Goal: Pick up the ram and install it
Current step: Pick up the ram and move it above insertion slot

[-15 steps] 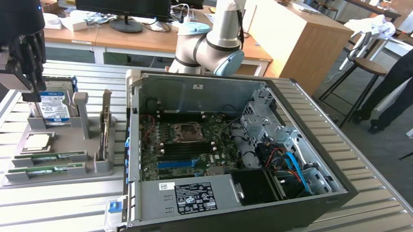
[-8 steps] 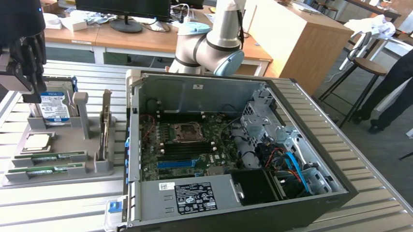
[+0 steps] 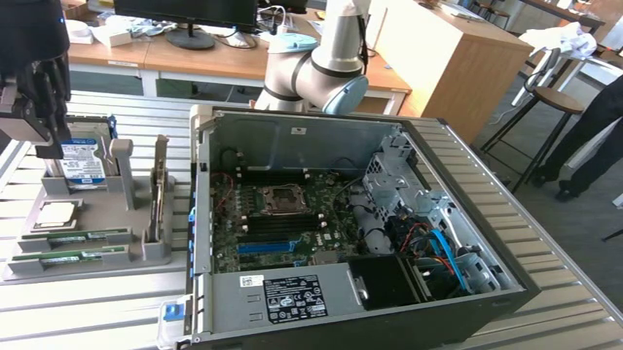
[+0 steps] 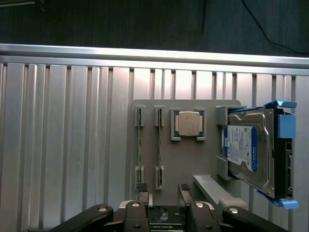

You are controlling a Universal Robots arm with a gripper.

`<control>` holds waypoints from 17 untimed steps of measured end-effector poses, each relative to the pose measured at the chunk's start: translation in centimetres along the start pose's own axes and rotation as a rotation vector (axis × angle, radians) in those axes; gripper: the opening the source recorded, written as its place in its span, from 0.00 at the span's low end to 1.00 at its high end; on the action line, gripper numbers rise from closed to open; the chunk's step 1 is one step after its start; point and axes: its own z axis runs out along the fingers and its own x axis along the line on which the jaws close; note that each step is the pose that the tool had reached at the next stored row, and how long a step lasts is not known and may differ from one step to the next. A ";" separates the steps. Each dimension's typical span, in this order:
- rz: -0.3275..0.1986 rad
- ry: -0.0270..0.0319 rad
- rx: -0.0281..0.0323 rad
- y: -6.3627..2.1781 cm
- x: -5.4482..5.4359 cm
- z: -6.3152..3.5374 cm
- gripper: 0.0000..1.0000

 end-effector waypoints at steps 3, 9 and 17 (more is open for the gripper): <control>0.000 0.0000 0.0000 0.00 0.0 0.20 0.37; 0.000 0.0000 -0.0001 -0.02 0.0 0.64 0.37; 0.000 0.0000 0.0000 -0.04 0.0 1.29 0.37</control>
